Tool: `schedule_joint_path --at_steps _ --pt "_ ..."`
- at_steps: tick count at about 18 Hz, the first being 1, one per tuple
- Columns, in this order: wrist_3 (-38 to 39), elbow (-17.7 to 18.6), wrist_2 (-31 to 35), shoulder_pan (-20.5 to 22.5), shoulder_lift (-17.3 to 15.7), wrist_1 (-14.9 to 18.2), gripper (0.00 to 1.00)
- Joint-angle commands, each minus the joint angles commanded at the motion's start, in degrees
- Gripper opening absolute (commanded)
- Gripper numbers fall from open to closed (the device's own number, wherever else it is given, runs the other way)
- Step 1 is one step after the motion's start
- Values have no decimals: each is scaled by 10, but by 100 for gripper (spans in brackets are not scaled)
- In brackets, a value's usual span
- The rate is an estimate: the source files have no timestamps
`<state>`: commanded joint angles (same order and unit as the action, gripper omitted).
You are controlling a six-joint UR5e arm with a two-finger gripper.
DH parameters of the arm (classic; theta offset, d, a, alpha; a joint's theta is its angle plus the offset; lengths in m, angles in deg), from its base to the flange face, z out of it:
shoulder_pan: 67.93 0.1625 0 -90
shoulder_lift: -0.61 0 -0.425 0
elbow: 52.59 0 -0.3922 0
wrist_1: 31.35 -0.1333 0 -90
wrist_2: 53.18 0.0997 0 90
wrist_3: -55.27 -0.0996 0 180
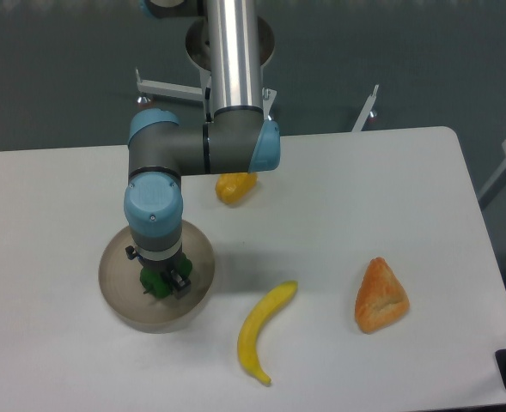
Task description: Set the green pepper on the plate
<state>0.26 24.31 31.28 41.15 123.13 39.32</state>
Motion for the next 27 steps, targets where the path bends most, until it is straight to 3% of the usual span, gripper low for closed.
schedule_joint_path --at_steps 4,9,13,17,22,25,27 --pt "-5 -2 3 10 -11 0 100" --pt "-21 -2 5 90 -44 -3 100" --pt "-127 -2 12 147 -62 2 100" --pt "-180 7 15 187 -68 5 100" --pt "-253 22 45 215 -69 7 100" --pt "-299 32 75 236 -80 32 100" --pt "-315 32 75 249 -84 33 100"
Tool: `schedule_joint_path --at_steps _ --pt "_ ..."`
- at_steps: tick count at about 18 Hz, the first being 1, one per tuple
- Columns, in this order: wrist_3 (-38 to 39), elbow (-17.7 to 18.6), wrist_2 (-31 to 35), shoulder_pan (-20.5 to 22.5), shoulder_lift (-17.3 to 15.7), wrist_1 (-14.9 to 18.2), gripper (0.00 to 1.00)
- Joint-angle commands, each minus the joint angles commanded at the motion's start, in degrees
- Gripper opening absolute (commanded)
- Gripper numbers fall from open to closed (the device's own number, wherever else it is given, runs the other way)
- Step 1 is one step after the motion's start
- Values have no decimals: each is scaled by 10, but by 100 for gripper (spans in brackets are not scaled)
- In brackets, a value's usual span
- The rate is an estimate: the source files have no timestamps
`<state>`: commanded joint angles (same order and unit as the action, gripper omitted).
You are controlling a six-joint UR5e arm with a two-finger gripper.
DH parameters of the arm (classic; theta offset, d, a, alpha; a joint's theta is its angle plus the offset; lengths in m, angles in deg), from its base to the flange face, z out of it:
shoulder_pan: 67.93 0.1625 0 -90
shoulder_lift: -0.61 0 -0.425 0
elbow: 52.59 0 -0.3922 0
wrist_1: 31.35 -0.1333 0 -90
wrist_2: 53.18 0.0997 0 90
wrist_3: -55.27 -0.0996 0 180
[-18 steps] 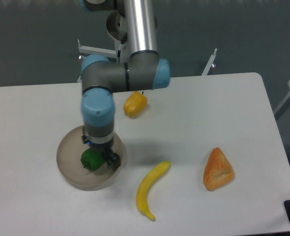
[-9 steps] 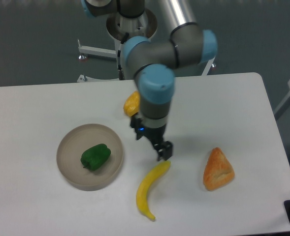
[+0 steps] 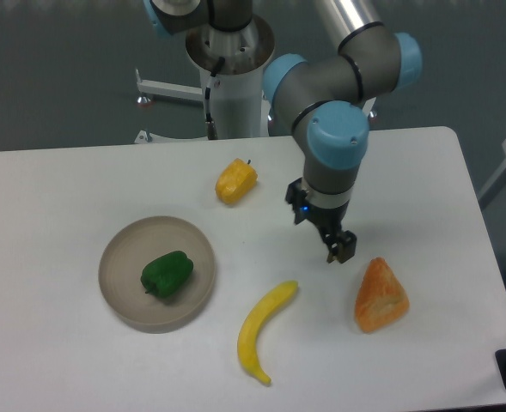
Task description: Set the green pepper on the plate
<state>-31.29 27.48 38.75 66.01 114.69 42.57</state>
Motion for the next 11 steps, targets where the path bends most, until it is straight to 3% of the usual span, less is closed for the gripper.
schedule_joint_path --at_steps 5,11 --pt "-51 -7 -5 13 -1 0 100" --pt "-51 -12 -18 14 -1 -2 100"
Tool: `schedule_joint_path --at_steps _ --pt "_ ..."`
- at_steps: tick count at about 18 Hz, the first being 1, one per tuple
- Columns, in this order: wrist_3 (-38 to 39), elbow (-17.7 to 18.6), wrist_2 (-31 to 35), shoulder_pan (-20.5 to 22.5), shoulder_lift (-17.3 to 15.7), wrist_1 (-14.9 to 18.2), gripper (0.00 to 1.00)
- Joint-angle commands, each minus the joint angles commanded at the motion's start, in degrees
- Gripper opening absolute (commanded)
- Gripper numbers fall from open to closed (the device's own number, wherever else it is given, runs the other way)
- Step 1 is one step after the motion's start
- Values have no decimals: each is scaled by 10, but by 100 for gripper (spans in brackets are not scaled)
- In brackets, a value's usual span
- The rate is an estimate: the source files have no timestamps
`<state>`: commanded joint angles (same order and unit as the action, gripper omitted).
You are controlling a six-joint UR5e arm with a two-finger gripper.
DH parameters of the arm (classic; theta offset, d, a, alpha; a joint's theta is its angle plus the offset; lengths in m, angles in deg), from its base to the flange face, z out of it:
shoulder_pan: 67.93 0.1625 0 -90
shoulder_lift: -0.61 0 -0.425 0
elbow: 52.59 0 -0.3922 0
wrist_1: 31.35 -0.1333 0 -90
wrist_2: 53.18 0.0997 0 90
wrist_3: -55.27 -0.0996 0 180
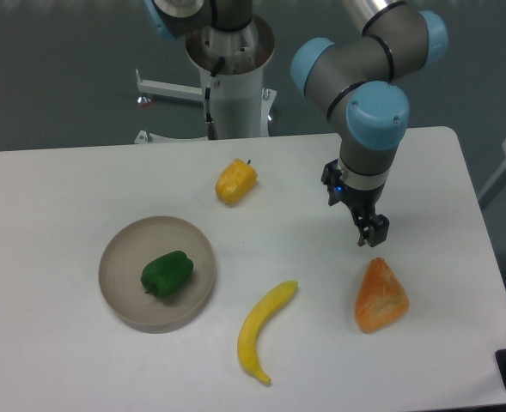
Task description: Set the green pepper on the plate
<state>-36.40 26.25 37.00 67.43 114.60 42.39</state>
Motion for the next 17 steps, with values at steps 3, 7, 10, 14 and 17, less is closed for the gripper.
schedule_joint_path --at_steps 3,7,10,14,17 --pt "0 -1 -3 1 0 -1 100" --pt "1 -1 -27 1 2 -2 100" --pt "1 0 -26 4 0 -2 100" --pt "2 1 -18 4 0 -2 100" --pt "2 0 -22 4 0 -2 100"
